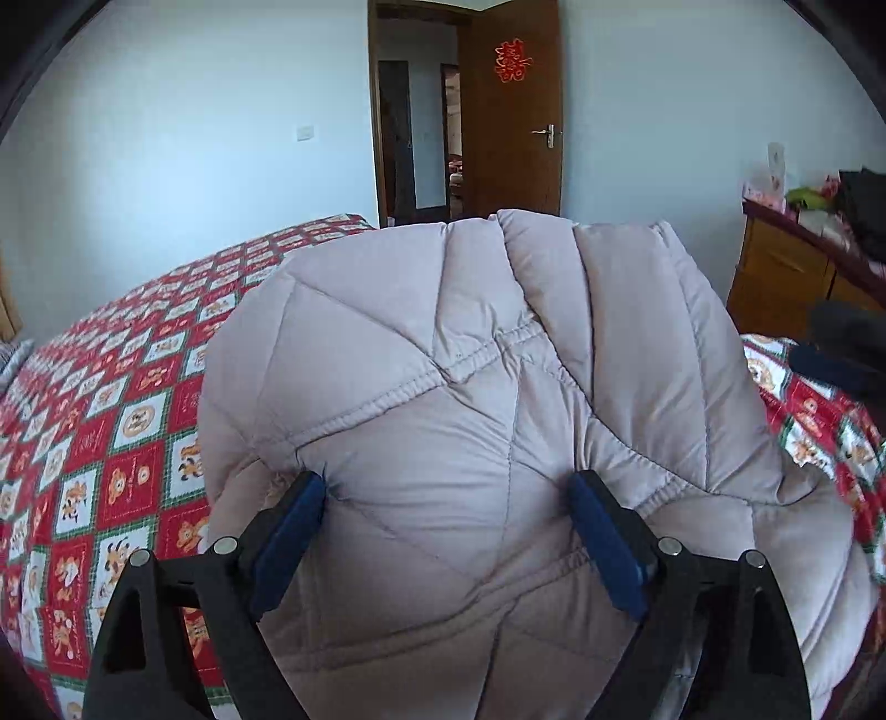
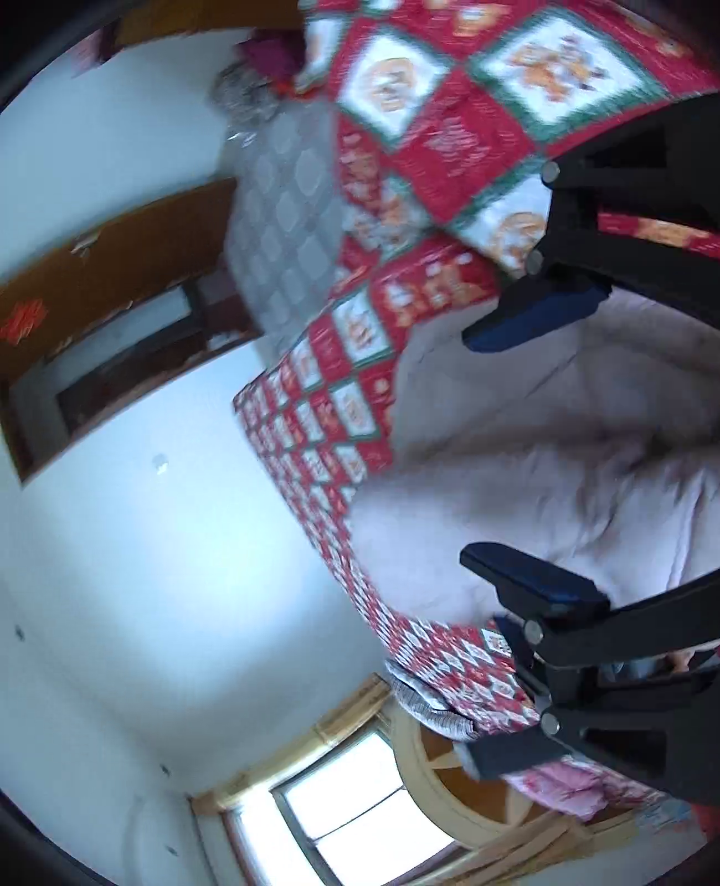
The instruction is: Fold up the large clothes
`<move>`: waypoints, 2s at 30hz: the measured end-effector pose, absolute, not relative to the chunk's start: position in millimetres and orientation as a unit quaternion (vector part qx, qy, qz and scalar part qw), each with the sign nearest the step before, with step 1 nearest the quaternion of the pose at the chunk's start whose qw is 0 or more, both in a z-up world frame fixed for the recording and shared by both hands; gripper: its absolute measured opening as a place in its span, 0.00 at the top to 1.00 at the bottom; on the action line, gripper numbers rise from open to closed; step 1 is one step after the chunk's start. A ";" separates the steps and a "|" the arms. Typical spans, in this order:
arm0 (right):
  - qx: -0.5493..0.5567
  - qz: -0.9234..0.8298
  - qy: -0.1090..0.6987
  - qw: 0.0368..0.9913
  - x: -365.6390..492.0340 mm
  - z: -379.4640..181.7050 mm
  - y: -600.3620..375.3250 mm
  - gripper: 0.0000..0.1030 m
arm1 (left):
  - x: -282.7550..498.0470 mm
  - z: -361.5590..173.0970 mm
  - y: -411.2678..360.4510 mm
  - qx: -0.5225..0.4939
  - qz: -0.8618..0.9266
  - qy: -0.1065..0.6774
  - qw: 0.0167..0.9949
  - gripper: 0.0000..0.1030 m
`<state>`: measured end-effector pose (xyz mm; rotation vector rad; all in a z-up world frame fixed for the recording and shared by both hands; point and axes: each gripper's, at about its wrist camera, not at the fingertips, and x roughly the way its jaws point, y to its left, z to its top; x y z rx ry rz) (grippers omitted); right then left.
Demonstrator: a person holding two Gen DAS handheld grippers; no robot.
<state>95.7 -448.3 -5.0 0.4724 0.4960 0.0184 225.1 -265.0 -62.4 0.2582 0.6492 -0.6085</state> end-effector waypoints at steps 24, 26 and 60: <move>0.233 -0.064 0.387 0.890 187.6 -105.0 -426.5 0.91 | 251.6 -90.1 -264.1 0.105 -0.274 0.316 0.902 0.08; 0.222 -0.073 0.388 0.892 186.0 -102.2 -422.8 0.92 | 251.2 -90.1 -264.1 0.104 -0.274 0.318 0.902 0.08; 0.300 0.096 0.444 0.839 174.1 -101.6 -424.3 0.10 | 295.9 -114.7 -154.7 -0.169 -0.424 0.471 0.755 0.01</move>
